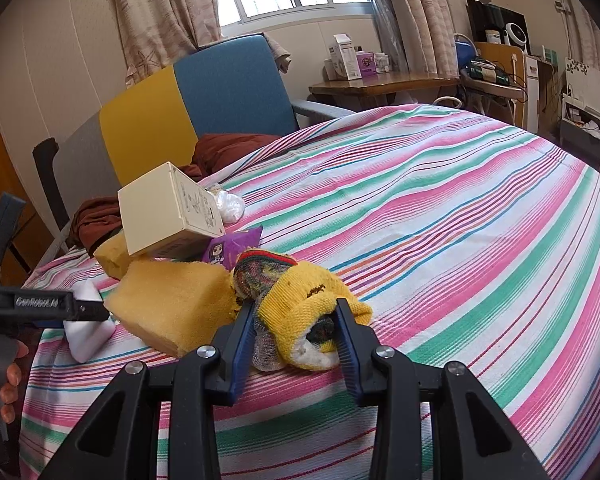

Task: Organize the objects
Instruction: 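Grasp the white foam block with the left tool, then carry the white block with the left tool into the tray while the right tool drops the sock there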

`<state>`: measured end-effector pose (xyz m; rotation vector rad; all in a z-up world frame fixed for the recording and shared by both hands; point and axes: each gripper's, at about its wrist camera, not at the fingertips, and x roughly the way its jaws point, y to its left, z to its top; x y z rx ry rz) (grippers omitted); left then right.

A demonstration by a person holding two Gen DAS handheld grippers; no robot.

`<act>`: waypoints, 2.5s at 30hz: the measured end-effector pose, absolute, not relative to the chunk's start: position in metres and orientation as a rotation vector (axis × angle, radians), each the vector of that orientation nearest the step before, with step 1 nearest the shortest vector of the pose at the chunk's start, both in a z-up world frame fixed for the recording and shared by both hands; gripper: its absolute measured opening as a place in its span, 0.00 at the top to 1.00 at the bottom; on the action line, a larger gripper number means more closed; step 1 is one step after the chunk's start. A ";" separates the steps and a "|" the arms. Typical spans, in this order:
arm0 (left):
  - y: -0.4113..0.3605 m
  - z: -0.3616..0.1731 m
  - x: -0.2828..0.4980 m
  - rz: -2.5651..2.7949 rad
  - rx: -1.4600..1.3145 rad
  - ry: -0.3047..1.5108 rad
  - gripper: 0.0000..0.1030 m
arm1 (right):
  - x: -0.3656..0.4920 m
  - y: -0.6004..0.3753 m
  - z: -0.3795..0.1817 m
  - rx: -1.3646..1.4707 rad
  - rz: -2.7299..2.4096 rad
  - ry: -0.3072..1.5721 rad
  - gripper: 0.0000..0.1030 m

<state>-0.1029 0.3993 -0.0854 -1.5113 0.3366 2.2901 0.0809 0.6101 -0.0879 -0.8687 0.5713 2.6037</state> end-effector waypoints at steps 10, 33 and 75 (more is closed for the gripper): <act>0.377 -0.090 -0.103 2.299 -1.584 0.083 0.05 | 0.082 0.610 -0.088 -0.871 2.601 0.564 0.63; 0.374 -0.098 -0.064 2.449 -1.191 0.131 0.39 | 0.086 0.603 -0.084 -0.840 2.593 0.512 0.64; 0.151 -0.018 0.047 2.354 -0.992 -0.344 0.40 | 0.101 0.368 -0.014 -0.964 3.061 0.629 0.66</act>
